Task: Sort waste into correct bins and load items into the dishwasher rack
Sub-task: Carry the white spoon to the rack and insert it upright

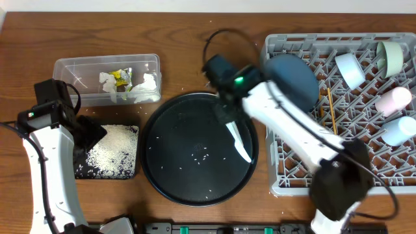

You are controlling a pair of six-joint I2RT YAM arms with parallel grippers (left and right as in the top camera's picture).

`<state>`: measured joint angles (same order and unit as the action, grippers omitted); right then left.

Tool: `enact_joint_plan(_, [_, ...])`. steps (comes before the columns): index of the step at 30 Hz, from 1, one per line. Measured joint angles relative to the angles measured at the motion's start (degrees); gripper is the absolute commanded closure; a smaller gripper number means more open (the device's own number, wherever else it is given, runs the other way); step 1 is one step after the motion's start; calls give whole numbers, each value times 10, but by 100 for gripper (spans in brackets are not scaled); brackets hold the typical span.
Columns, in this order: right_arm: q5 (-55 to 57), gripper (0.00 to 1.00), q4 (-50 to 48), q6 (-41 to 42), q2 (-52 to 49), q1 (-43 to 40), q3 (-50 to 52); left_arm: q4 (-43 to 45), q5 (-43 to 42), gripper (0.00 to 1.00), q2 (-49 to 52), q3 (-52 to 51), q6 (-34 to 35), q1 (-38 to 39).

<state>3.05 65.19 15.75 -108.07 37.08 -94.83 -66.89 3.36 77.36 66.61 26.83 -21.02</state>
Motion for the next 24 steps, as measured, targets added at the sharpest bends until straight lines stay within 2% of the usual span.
enact_joint_plan(11, [35, 99, 44, -21, 105, -178, -3, 0, 0, 27, 0, 0, 0, 0])
enact_joint_plan(19, [63, 99, 68, -67, 115, -318, -3, 0, 0, 26, 0, 0, 0, 0])
enact_joint_plan(24, [71, 99, 65, -98, 115, -378, 15, 0, 0, 26, 0, 0, 0, 0])
